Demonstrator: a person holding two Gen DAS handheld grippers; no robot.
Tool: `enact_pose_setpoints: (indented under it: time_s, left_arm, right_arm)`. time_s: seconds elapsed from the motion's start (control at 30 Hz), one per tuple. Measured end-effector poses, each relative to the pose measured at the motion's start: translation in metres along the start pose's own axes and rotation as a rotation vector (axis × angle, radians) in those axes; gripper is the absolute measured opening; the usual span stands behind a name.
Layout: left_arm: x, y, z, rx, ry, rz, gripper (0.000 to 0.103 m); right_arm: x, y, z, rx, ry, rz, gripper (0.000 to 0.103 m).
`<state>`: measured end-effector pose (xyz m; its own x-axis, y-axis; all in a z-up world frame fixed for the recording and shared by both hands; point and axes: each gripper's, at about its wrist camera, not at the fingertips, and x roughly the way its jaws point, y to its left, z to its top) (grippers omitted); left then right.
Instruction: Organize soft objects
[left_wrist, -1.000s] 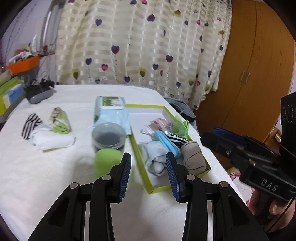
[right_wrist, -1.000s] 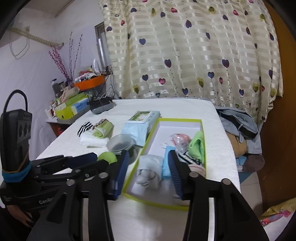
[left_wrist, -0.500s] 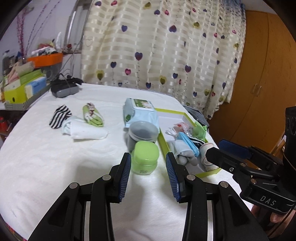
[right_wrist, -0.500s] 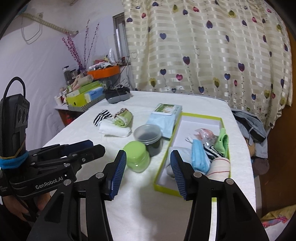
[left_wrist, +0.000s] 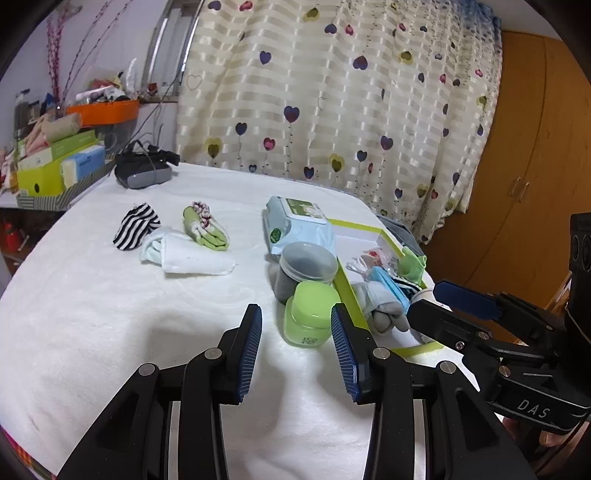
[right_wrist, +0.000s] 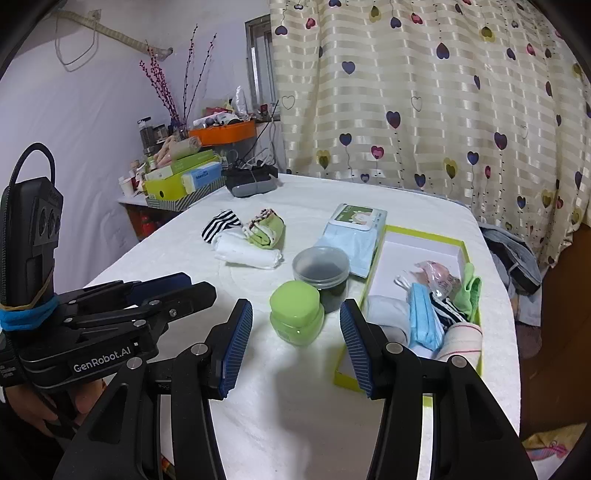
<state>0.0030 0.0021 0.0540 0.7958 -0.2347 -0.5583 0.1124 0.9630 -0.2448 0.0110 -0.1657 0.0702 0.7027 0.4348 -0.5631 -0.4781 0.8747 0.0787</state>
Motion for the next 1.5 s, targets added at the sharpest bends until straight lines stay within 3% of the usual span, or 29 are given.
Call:
enact_pose_setpoints:
  time_s: [0.67, 1.17, 1.5]
  left_arm:
    - [0.021, 0.040, 0.006, -0.072, 0.025, 0.045, 0.038]
    - [0.036, 0.108, 0.016, -0.192, 0.026, 0.134, 0.038]
    - [0.044, 0.135, 0.021, -0.242, 0.027, 0.151, 0.038]
  right_arm:
    - [0.038, 0.012, 0.017, -0.024, 0.045, 0.045, 0.051]
    - [0.106, 0.033, 0.055, -0.059, 0.117, 0.112, 0.051]
    - [0.164, 0.044, 0.094, -0.079, 0.198, 0.147, 0.051]
